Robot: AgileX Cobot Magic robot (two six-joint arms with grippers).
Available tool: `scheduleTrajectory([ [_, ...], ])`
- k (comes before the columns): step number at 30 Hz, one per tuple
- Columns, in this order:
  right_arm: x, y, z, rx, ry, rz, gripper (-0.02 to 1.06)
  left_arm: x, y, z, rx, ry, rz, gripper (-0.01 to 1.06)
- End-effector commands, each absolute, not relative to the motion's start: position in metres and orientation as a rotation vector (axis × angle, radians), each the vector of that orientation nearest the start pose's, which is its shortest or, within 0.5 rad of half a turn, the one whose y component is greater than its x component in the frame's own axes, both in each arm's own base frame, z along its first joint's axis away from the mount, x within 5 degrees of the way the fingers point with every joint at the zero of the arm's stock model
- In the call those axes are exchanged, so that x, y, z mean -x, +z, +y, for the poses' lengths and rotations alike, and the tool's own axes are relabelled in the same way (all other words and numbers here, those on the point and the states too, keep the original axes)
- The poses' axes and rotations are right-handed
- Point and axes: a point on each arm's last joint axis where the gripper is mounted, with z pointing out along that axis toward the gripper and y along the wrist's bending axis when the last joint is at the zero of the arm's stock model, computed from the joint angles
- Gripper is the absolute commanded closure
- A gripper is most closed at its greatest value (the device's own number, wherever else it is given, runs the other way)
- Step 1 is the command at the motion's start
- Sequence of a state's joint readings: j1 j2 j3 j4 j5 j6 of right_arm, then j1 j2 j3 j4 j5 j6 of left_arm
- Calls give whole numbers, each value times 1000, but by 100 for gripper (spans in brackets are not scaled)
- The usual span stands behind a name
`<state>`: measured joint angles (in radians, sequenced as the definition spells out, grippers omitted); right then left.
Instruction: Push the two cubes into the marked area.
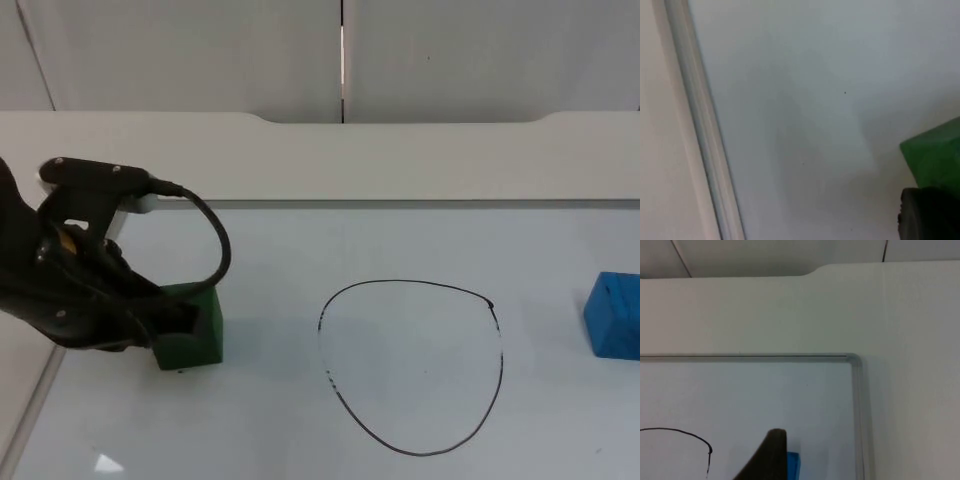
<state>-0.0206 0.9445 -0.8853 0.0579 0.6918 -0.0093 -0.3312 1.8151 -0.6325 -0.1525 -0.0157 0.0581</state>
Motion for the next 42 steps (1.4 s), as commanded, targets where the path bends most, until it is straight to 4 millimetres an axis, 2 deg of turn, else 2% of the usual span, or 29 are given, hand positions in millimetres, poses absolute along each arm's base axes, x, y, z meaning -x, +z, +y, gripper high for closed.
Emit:
scheduleTrajectory([
  [1, -188, 350, -1, -41, 45, 2217, 0, -269, 96, -95, -279, -153, 2627, 105],
  [18, -188, 350, -1, -43, 51, 2219, 0, -262, 97, -119, -353, -194, 2584, 105],
  [33, -188, 346, 0, -50, 63, 2226, 0, -265, 99, -121, -310, -206, 2555, 105],
  [42, -188, 346, 0, -50, 63, 2226, 0, -261, 101, -134, -355, -231, 2518, 105],
])
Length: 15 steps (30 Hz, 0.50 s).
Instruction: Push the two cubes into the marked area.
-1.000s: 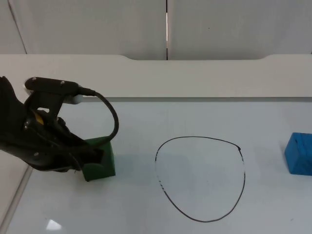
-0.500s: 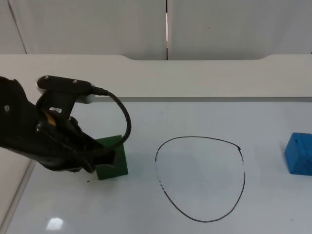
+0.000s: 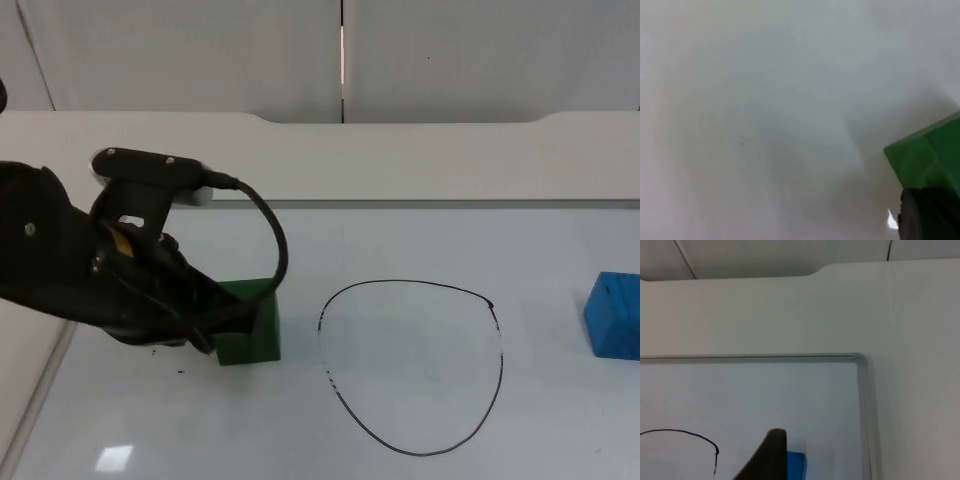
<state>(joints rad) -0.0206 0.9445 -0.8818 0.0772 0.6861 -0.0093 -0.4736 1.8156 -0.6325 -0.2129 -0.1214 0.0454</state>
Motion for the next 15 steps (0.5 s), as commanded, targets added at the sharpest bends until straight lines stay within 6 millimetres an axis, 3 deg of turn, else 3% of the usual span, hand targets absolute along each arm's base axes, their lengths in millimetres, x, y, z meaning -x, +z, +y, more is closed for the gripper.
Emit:
scheduleTrajectory([
  [1, -188, 346, 0, -50, 63, 2226, 0, -261, 101, -134, -355, -231, 2518, 105],
  [15, -188, 346, 0, -50, 63, 2224, 0, -264, 103, -134, -339, -237, 2485, 105],
])
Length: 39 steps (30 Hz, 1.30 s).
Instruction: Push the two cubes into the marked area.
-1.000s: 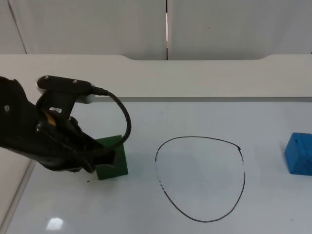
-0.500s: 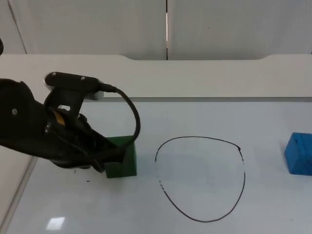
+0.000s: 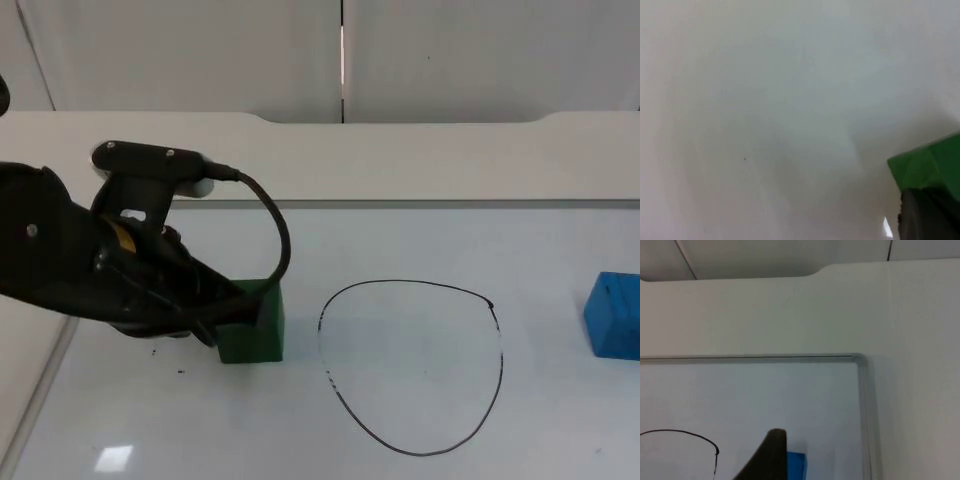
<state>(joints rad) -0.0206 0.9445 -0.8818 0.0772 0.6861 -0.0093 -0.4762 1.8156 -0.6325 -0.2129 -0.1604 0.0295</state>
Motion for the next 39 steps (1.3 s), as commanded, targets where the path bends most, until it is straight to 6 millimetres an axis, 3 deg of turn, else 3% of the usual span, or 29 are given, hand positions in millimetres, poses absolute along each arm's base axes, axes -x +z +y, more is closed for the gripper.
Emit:
scheduleTrajectory([
  [1, -188, 346, 0, -50, 63, 2224, 0, -264, 103, -135, -339, -237, 2486, 105],
  [8, -188, 346, 0, -48, 62, 2224, 0, -265, 92, -140, -359, -232, 2510, 105],
  [39, -189, 346, 0, -50, 67, 2220, 0, -256, 94, -163, -392, -294, 2467, 105],
])
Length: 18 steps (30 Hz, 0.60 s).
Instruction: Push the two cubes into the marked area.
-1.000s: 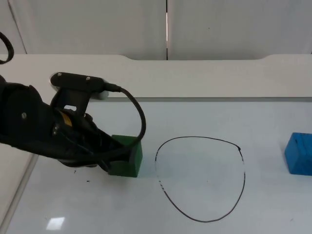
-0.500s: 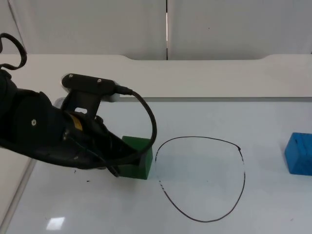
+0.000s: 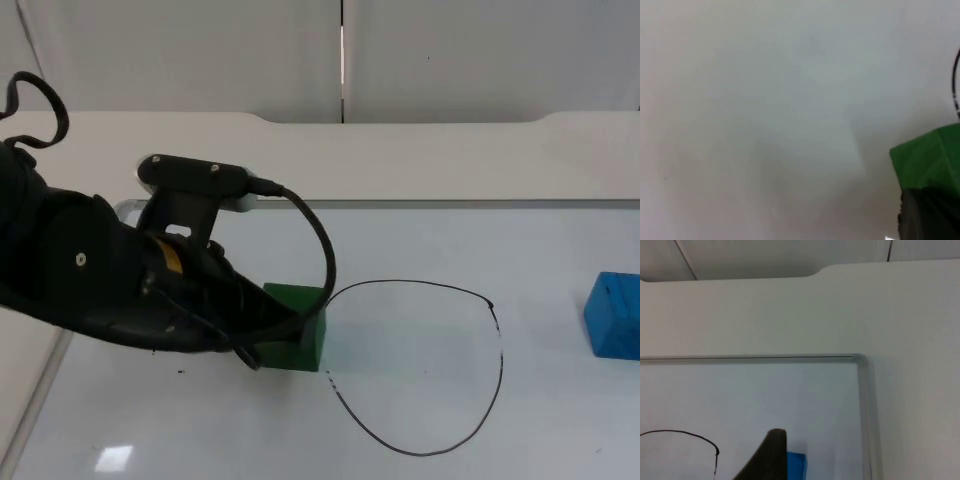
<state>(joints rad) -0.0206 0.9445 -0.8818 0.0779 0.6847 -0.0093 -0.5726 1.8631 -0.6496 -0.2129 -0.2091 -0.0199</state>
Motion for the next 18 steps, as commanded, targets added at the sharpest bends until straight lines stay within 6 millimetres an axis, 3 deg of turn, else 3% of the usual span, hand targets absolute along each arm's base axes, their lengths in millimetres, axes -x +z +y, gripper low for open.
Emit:
scheduleTrajectory([
  [1, -189, 346, 0, -51, 69, 2220, 0, -255, 94, -164, -391, -298, 2468, 105],
  [18, -189, 346, 0, -55, 76, 2220, 0, -250, 91, -166, -351, -312, 2531, 105],
])
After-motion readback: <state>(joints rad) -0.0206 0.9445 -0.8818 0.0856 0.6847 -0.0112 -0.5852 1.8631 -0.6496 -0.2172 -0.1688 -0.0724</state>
